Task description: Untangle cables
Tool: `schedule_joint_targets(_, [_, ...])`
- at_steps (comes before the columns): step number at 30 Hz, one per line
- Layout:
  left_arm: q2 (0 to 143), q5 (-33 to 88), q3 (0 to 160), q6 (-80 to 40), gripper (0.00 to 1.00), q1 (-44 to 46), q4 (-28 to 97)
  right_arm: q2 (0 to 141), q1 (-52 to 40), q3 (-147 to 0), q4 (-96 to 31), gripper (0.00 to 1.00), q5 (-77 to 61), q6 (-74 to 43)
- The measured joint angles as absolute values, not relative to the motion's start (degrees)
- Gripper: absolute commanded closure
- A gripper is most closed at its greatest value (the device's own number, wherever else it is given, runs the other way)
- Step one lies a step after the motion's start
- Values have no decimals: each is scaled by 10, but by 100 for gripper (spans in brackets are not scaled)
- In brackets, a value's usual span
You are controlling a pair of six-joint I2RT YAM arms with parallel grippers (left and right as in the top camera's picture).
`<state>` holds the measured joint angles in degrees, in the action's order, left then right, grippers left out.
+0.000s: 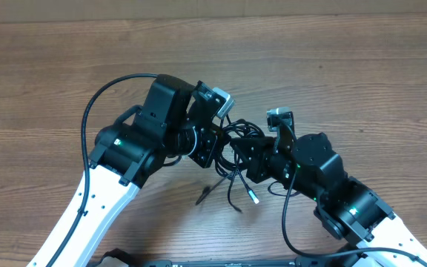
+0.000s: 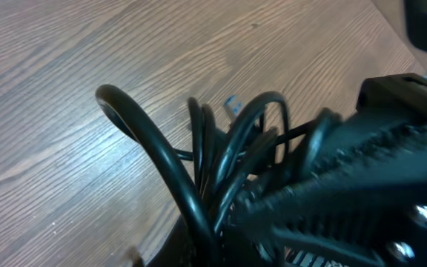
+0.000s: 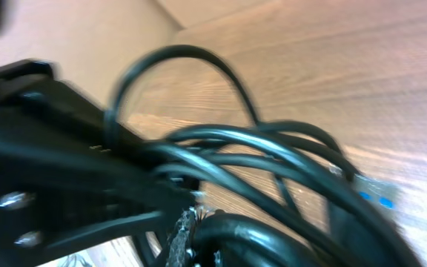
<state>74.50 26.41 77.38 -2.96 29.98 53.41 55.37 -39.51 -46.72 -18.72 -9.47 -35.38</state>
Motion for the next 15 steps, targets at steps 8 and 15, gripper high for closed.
schedule_joint_targets(8, [745, 294, 774, -24, 96, 301, 524, 569, -395, -467, -200, 96, -61, -394])
schedule_joint_targets(15, [745, 373, 773, -21, 96, 300, 458, 586, -395, -467, -203, 96, -49, -401])
